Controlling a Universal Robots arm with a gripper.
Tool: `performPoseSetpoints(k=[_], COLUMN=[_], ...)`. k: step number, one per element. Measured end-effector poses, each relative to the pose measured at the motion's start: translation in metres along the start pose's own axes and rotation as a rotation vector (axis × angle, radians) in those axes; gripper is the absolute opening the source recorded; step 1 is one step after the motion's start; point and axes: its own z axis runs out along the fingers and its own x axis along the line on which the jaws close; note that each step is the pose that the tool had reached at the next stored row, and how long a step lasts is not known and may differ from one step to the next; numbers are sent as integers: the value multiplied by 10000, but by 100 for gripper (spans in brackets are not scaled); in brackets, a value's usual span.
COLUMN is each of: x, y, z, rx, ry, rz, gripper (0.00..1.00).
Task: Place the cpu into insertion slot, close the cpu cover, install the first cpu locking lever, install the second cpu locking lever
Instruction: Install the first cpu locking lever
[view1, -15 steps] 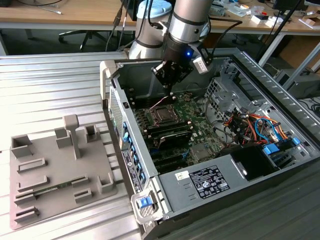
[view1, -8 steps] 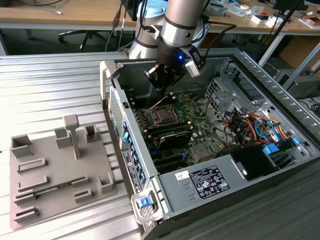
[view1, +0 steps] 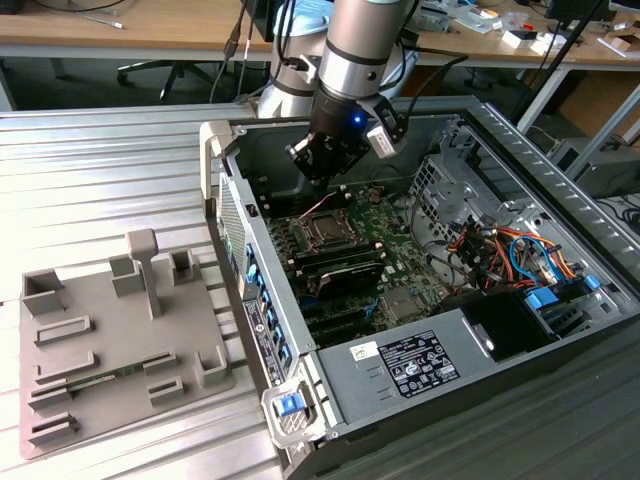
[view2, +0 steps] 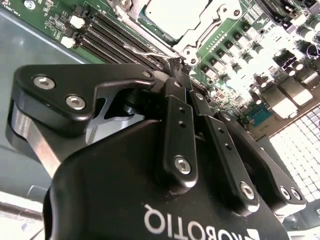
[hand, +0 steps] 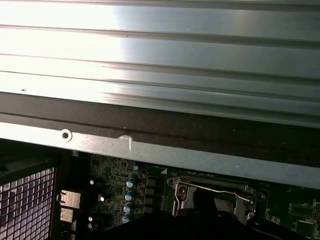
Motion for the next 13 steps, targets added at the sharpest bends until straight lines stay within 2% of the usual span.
performPoseSetpoints(k=[4,13], x=[23,24], y=[4,4], z=[11,29], rx=[0,1], ry=[-1,0], rz=[0,-1], gripper=[11,11])
